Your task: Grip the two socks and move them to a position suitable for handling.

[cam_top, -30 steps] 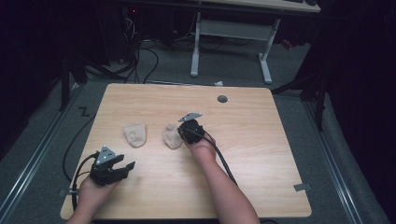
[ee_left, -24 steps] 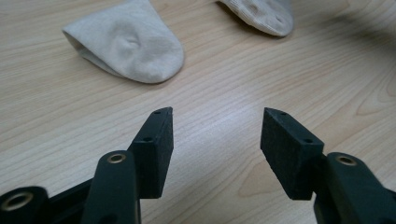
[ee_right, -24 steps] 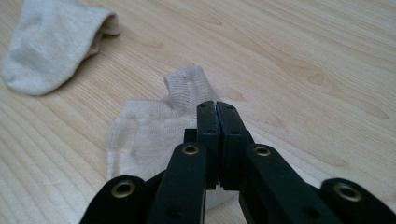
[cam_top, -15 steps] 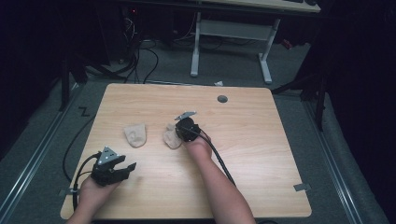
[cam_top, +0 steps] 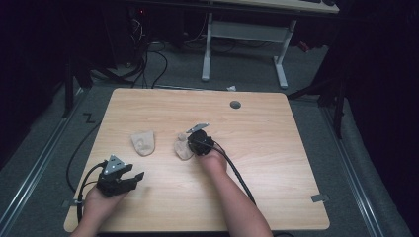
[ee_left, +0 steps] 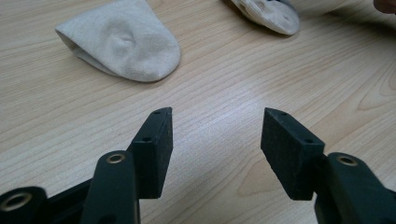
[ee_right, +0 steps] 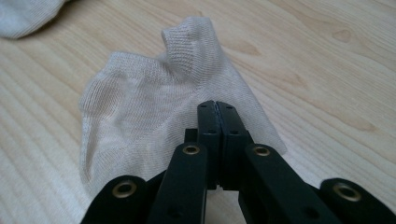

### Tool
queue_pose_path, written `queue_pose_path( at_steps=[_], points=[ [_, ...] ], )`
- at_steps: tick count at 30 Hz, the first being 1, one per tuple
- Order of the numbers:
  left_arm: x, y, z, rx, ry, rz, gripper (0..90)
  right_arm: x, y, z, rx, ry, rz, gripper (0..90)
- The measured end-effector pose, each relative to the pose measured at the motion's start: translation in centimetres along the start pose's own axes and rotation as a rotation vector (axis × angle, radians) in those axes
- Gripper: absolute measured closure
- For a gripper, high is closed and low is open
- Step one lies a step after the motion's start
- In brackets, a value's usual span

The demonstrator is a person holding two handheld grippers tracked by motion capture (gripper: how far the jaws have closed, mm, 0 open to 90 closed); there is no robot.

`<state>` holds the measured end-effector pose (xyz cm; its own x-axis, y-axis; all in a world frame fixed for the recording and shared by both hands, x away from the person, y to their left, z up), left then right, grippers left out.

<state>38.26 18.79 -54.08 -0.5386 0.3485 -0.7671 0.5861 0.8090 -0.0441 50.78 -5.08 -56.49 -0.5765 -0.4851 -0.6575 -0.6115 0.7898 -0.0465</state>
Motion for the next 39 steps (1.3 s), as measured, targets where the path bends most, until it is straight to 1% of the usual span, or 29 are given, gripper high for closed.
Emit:
queue_pose_path(
  at_steps=[1, 2, 3, 5, 6, 8, 10, 13, 14, 16, 21, 22, 23, 25, 29, 31, 32, 33, 34, 35, 37, 38, 39],
  points=[
    [0.0, 0.0, 0.0, -0.001, -0.001, 0.002, 44.3, 0.2, 0.3, -0.2, 0.005, 0.003, -0.017, 90.0],
    [0.0, 0.0, 0.0, -0.001, -0.001, 0.002, 44.2, 0.2, 0.3, -0.2, 0.005, 0.003, -0.017, 90.0],
    [0.0, 0.0, 0.0, 0.001, -0.001, 0.002, 44.2, 0.5, 0.5, -0.4, 0.008, -0.004, -0.034, 90.0],
    [0.0, -0.1, 0.1, 0.003, -0.002, 0.001, 44.2, 0.7, 0.6, -0.6, 0.007, -0.006, -0.03, 90.0],
    [0.0, -0.1, 0.1, 0.005, 0.0, 0.004, 44.2, 1.0, 0.8, -0.9, -0.002, -0.006, -0.039, 90.0],
    [-0.1, -0.1, 0.1, 0.005, -0.001, 0.005, 44.2, 1.3, 1.0, -1.2, 0.002, -0.004, -0.047, 90.0],
    [-0.1, -0.2, 0.2, 0.005, -0.001, 0.006, 44.2, 1.5, 1.1, -1.3, -0.002, -0.009, -0.05, 90.0],
    [-0.1, -0.2, 0.2, 0.005, 0.0, 0.01, 44.2, 2.2, 1.3, -1.9, -0.009, -0.013, -0.045, 90.0],
    [-0.1, -0.3, 0.2, 0.006, -0.002, 0.012, 44.1, 2.7, 1.5, -2.4, -0.007, -0.012, -0.057, 90.0],
    [-0.2, -0.3, 0.3, 0.008, -0.003, 0.012, 44.2, 2.9, 1.6, -2.6, -0.01, -0.013, -0.055, 90.0],
    [-0.2, -0.5, 0.3, 0.011, -0.005, 0.018, 44.2, 4.6, 2.0, -4.1, -0.008, -0.022, -0.059, 90.0],
    [-0.3, -0.6, 0.3, 0.016, -0.004, 0.024, 44.2, 5.4, 2.2, -4.8, -0.01, -0.026, -0.053, 90.0],
    [-0.3, -0.6, 0.3, 0.016, -0.004, 0.024, 44.2, 5.4, 2.2, -4.8, -0.01, -0.026, -0.053, 90.0],
    [-0.3, -0.8, 0.3, 0.02, -0.006, 0.033, 44.2, 6.2, 2.3, -5.5, -0.007, -0.029, -0.054, 90.0],
    [-0.5, -1.3, 0.1, 0.031, -0.019, 0.044, 44.1, 8.1, 2.6, -7.2, 0.008, -0.021, -0.059, 90.0],
    [-0.6, -1.7, 0.0, 0.034, -0.026, 0.055, 44.1, 9.0, 2.8, -8.1, 0.017, -0.017, -0.071, 90.0],
    [-0.7, -2.0, -0.2, 0.031, -0.037, 0.066, 44.1, 9.7, 2.8, -8.8, 0.022, -0.014, -0.08, 89.9],
    [-0.7, -2.0, -0.2, 0.031, -0.037, 0.066, 44.1, 9.7, 2.8, -8.8, 0.022, -0.014, -0.08, 89.9],
    [-0.9, -2.4, -0.4, 0.033, -0.06, 0.053, 44.0, 10.4, 2.7, -9.4, 0.026, -0.017, -0.07, 89.9],
    [-0.9, -2.4, -0.4, 0.033, -0.06, 0.053, 44.0, 10.4, 2.7, -9.4, 0.026, -0.017, -0.07, 89.9],
    [-1.2, -3.0, -0.8, 0.041, -0.086, 0.041, 44.0, 11.0, 2.6, -9.9, 0.026, -0.023, -0.069, 89.8],
    [-1.4, -3.6, -1.0, 0.048, -0.097, 0.041, 43.8, 11.6, 2.6, -10.3, 0.031, -0.024, -0.062, 89.6],
    [-1.4, -3.6, -1.0, 0.048, -0.097, 0.041, 43.6, 11.6, 2.6, -10.3, 0.031, -0.024, -0.062, 89.6]
  ],
)
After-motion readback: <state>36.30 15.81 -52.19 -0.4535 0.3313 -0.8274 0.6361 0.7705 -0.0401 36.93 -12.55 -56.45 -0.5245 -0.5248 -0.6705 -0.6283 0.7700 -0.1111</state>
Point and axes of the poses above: each handheld gripper's, and its own axes: z roughly forward along the jaws, x roughly out of its underside, y roughly to its left, the point moved 6 cm from there along z, roughly forward along the jaws
